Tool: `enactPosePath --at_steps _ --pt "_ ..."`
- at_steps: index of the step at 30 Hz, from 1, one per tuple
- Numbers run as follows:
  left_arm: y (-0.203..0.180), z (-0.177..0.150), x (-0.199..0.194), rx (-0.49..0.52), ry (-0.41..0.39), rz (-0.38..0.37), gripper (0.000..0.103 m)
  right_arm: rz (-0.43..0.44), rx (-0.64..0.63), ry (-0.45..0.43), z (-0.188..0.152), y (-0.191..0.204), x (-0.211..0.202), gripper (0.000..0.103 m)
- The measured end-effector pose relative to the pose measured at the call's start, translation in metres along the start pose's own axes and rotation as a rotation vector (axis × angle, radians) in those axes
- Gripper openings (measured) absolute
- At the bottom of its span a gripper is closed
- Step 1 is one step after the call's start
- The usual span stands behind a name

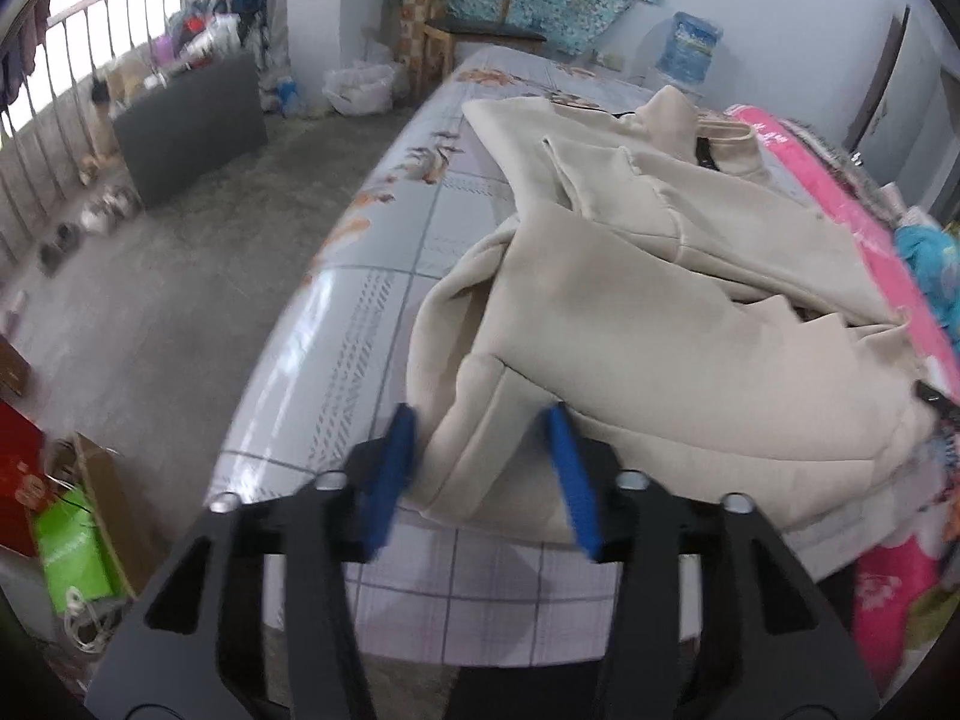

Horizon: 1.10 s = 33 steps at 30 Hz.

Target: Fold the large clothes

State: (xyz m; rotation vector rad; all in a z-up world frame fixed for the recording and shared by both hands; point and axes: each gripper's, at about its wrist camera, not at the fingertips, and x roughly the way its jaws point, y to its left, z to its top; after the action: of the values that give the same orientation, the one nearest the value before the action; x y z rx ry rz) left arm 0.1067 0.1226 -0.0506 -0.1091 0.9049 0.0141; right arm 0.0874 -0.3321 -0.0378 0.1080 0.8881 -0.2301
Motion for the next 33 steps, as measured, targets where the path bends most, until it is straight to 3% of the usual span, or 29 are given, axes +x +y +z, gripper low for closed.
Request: enactPosePath --at_steps 3,7,11,14,17,18,20,21,24,29,33 --pt "-0.003 0.002 -0.005 0.008 -0.027 0.049 0.011 0.019 -0.002 -0.035 0.001 0.003 -0.010 0.013" --pt "-0.003 0.005 -0.032 0.017 -0.067 0.066 0.008 0.048 0.030 -0.107 0.003 -0.003 -0.047 0.011" --pt "0.002 0.001 -0.058 0.028 -0.056 0.050 0.008 0.072 0.052 -0.108 -0.004 -0.009 -0.070 0.011" --pt "0.011 -0.011 -0.043 0.027 0.009 0.044 0.012 0.069 0.054 -0.042 -0.018 -0.014 -0.057 0.016" --pt "0.026 -0.016 -0.037 -0.031 0.024 0.022 0.029 0.063 0.108 0.029 -0.026 -0.028 -0.039 0.026" --pt "0.029 -0.014 -0.042 -0.039 0.006 0.019 0.033 0.071 0.123 0.019 -0.027 -0.030 -0.042 0.029" --pt "0.029 -0.010 -0.061 -0.023 -0.079 0.007 0.045 0.068 0.133 -0.087 -0.023 -0.031 -0.068 0.033" --pt "0.024 -0.008 -0.071 0.001 -0.124 -0.014 0.050 0.064 0.102 -0.152 -0.021 -0.026 -0.083 0.044" --pt "-0.002 0.000 -0.077 0.062 -0.147 -0.135 0.052 0.106 0.015 -0.218 -0.012 -0.003 -0.100 0.052" --pt "-0.070 0.005 -0.045 0.141 -0.054 -0.347 0.053 0.267 -0.128 -0.086 -0.002 0.064 -0.061 0.053" --pt "-0.121 -0.001 -0.021 0.207 0.018 -0.433 0.053 0.314 -0.175 -0.004 -0.008 0.103 -0.032 0.053"
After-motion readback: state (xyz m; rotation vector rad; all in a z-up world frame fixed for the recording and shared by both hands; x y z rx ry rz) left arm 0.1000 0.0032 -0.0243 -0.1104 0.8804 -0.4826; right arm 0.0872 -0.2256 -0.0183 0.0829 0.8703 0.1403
